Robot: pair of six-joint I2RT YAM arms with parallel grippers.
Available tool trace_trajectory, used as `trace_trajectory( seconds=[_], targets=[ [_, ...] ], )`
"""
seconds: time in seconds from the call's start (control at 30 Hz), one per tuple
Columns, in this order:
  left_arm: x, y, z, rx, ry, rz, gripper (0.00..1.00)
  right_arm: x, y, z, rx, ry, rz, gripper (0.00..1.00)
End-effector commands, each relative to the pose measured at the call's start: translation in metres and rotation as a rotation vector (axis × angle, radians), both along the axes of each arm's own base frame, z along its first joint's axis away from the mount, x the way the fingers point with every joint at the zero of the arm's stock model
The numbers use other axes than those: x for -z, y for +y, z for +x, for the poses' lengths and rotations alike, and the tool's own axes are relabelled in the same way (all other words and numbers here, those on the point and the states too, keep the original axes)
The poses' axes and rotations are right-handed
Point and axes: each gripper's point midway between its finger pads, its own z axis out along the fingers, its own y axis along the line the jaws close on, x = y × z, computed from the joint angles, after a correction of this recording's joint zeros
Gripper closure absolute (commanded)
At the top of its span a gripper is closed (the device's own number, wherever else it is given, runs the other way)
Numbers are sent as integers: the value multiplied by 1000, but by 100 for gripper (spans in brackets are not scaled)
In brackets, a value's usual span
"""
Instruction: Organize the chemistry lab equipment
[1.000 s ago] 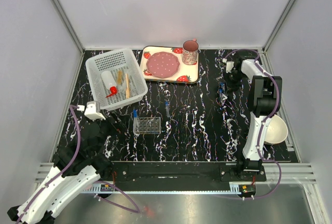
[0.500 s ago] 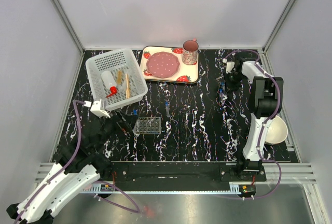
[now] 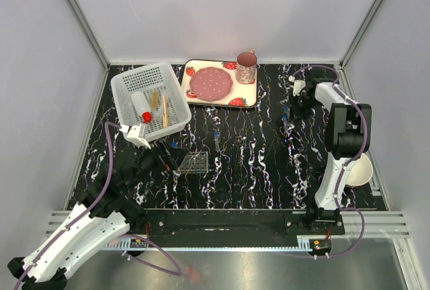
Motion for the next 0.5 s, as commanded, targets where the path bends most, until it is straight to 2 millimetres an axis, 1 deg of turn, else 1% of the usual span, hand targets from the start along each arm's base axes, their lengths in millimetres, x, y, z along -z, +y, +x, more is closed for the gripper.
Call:
trace_trajectory(
  seconds=[0.0,0.03,0.1,0.23,0.33,0.4,0.43,0.47],
  targets=[
    [-38,-11,0,39,-70,-97,1,-39,-1,16,6,-147,-13,94],
    [-39,-11,0,41,-74,-102,1,-39,-2,15,7,-149,-20,94],
    [-42,-13,-1,50,-74,-115,1,-49,-3,18,7,-183,-29,95],
    [-45,-19,-1,72,-74,-134,1,-67,-2,17,4,-231,-27,95],
    [-47,-25,0,91,-72,-147,1,-78,3,13,-10,-261,3,95],
    [-49,-28,2,94,-72,-154,1,-85,11,9,-29,-275,43,95],
    [-50,-29,3,93,-73,-154,1,-84,14,5,-35,-271,58,95],
    [-52,-34,1,123,-71,-161,1,-91,20,3,-52,-286,89,95]
  ],
)
